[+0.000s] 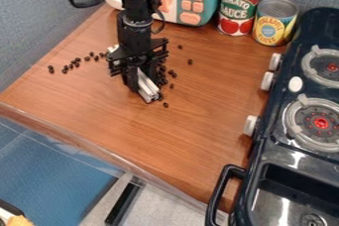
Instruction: Sweep into pile
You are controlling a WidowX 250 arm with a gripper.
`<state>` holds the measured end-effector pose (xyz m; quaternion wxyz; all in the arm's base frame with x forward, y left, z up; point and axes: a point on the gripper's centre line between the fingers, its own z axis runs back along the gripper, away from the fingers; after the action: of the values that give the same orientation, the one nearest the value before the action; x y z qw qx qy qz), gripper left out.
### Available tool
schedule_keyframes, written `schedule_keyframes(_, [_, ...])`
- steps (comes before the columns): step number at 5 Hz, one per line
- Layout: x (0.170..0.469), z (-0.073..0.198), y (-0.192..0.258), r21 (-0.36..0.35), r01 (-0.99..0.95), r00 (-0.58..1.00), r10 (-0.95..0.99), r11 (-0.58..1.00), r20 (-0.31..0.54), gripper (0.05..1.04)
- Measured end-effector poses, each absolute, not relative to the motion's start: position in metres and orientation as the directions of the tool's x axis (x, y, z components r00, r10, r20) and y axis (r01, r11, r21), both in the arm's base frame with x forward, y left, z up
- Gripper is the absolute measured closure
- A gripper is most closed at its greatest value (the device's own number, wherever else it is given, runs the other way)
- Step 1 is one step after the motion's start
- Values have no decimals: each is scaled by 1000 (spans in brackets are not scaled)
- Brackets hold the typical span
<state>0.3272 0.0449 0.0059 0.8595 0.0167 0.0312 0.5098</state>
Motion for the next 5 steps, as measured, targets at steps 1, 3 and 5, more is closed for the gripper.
schedule_keyframes(1, [303, 12, 45, 55, -856, 512, 858, 514, -52, 695])
schedule_keyframes(3, [275, 42, 69, -44, -847, 529, 848, 530, 22, 695])
schedule_keyframes(5, [261, 7, 120, 42, -910, 413, 911, 413, -6, 695])
